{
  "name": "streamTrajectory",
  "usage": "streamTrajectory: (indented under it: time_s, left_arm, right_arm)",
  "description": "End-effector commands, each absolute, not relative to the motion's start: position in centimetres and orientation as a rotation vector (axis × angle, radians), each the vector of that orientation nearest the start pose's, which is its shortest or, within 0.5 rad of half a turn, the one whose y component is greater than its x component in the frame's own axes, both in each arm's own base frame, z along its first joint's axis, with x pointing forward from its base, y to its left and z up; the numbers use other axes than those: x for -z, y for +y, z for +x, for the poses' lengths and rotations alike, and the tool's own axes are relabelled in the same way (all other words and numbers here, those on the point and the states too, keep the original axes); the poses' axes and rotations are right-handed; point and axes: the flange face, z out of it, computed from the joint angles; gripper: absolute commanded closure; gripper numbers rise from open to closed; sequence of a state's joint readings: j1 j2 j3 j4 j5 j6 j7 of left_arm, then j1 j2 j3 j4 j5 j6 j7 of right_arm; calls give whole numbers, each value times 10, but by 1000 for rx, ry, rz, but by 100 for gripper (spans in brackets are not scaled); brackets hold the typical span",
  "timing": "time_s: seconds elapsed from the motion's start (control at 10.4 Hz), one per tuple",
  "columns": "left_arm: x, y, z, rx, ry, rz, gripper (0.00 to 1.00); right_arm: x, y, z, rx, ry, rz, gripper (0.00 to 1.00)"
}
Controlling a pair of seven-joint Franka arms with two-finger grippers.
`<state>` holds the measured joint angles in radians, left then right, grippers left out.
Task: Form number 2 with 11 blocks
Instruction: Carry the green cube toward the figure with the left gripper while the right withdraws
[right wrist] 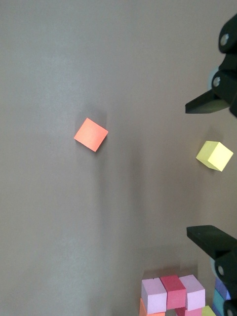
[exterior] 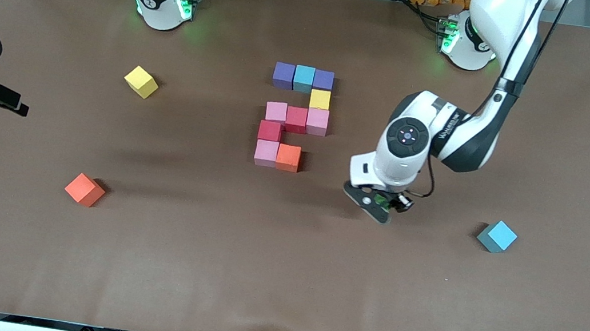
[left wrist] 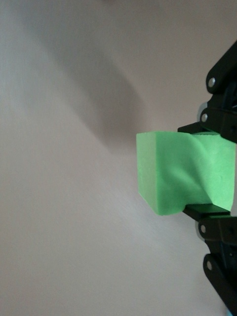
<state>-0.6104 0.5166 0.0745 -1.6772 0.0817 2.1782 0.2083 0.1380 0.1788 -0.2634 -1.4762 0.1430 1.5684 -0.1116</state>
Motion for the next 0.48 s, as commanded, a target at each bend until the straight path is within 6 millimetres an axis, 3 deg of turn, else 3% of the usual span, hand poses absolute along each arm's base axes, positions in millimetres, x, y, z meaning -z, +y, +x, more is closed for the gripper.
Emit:
streamTrajectory:
  time_s: [0.0,0.1,0.39]
  left_arm:
    - [-300,-372,569,43,1509,-2651,100]
    - [-297,-377,568,53,1654,-2568,100]
    - [-285,-400,555,69,1935,-2381,100]
  right_arm:
    - [-591,-20,589,-82,32,-3093,0]
    - [-591,-23,588,-90,24,-3090,0]
    - [-585,-7,593,-94,-40,-3116,0]
